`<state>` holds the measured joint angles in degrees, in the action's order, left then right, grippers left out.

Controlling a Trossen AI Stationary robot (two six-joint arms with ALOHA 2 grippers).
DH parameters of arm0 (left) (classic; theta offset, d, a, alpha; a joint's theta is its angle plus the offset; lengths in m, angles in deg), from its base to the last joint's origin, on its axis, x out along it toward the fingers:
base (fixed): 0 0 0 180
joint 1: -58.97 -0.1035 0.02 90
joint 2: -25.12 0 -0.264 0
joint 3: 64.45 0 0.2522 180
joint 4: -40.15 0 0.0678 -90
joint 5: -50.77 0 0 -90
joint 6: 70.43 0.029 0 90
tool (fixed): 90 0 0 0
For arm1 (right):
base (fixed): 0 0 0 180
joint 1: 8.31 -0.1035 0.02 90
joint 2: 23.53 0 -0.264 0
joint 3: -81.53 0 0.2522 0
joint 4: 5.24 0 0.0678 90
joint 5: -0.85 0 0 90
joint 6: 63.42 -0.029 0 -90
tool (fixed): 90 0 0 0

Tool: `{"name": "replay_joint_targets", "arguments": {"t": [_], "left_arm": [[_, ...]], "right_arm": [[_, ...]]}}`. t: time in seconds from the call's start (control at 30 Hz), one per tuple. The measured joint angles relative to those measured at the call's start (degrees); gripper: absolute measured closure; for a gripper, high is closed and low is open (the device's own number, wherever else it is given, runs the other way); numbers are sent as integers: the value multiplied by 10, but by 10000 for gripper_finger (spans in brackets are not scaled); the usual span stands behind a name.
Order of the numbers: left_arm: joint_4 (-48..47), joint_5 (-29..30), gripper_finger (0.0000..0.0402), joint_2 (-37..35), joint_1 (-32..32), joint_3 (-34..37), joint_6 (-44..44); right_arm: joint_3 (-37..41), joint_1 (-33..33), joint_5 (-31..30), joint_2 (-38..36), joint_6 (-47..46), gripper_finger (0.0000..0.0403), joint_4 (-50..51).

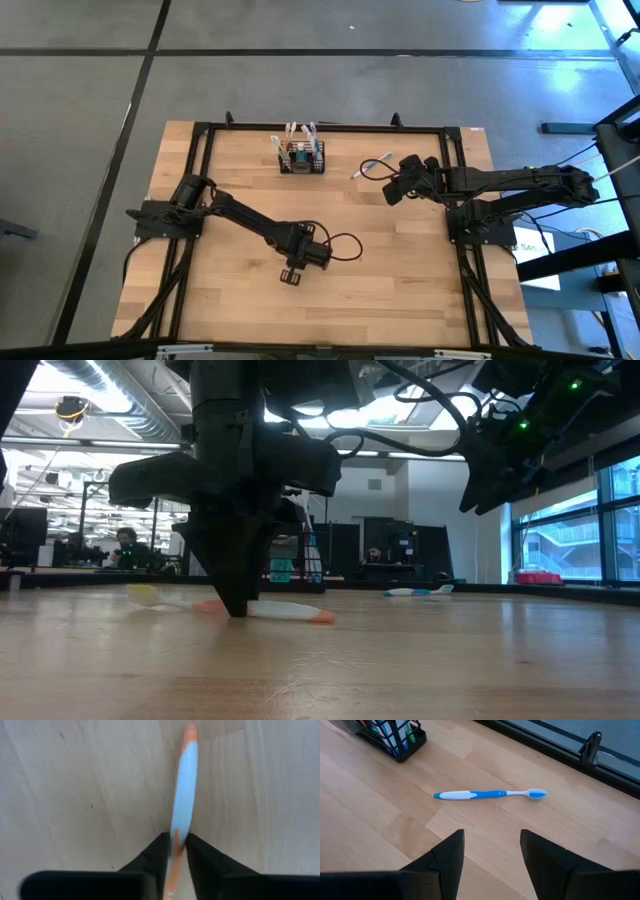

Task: Pick & Place toothbrushing station
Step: Put the orange toothbrush into the black wire organizer

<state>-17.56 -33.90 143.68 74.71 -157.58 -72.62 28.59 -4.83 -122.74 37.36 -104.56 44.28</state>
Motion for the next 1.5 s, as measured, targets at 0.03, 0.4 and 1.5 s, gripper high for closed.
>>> {"name": "replay_joint_targets", "arguments": {"t": [0.03,0.4,1.5], "left_arm": [[0,0,351,0,0,0,3],[3,38,382,0,15,1,15],[-83,240,384,-88,37,3,60]], "right_arm": [[0,0,0,0,0,206,0],[0,0,27,0,15,206,1],[0,-294,52,57,13,206,-88]]}}
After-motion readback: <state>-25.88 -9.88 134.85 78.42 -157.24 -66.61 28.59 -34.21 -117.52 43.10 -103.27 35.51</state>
